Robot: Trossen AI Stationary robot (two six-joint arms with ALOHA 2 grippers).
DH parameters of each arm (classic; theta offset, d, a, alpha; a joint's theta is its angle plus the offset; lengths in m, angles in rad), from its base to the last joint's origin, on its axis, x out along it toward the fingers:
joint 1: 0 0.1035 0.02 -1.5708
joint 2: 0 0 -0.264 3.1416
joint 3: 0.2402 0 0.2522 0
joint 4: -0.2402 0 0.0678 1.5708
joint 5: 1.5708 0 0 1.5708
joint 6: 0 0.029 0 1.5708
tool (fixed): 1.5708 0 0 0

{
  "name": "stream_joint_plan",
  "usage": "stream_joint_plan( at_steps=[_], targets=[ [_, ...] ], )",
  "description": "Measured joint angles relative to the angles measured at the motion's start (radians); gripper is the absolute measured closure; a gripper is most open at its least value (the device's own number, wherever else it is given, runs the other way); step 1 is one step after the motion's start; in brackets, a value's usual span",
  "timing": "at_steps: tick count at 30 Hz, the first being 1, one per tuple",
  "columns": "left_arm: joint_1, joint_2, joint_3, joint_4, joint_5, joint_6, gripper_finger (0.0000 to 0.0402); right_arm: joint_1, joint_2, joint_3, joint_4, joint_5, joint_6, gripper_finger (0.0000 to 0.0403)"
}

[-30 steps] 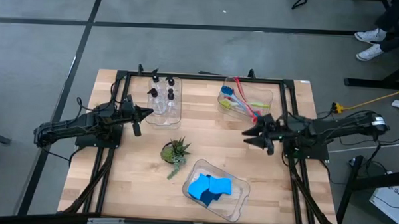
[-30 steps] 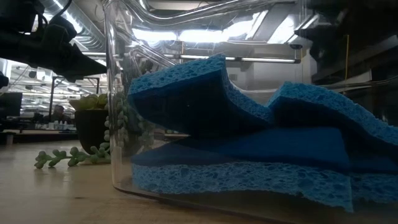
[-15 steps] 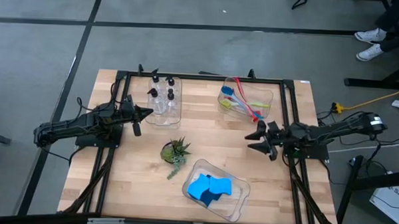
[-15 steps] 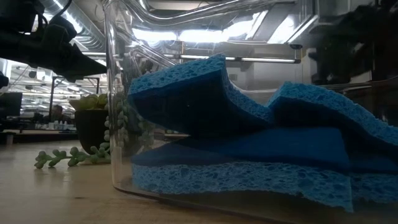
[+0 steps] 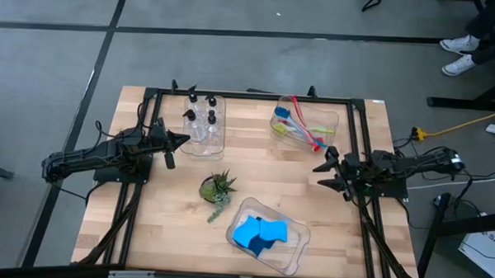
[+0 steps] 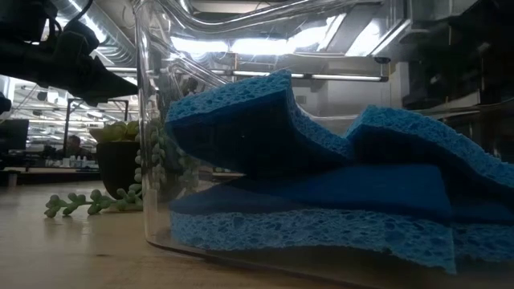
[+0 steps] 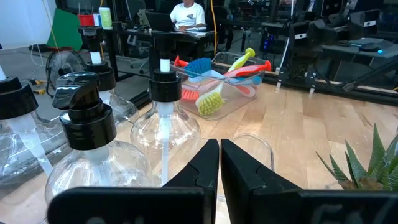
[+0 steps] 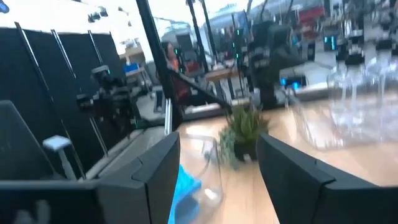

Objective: Pick & Place Kitchen Sink Supplies
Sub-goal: Return to Home Position

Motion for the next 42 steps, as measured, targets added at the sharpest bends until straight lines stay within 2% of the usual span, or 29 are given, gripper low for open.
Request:
stream_joint_plan(
  at_steps=[8, 42],
  targets=[
    [0.000, 0.000, 0.000, 0.000, 0.000, 0.000, 0.0393, 0.000, -0.156, 0.001, -0.224, -0.005, 0.001, 0.0192],
    [0.000, 0.000, 0.000, 0.000, 0.000, 0.000, 0.0393, 0.000, -0.139, 0.001, -0.223, 0.004, 0.002, 0.0192]
  ],
)
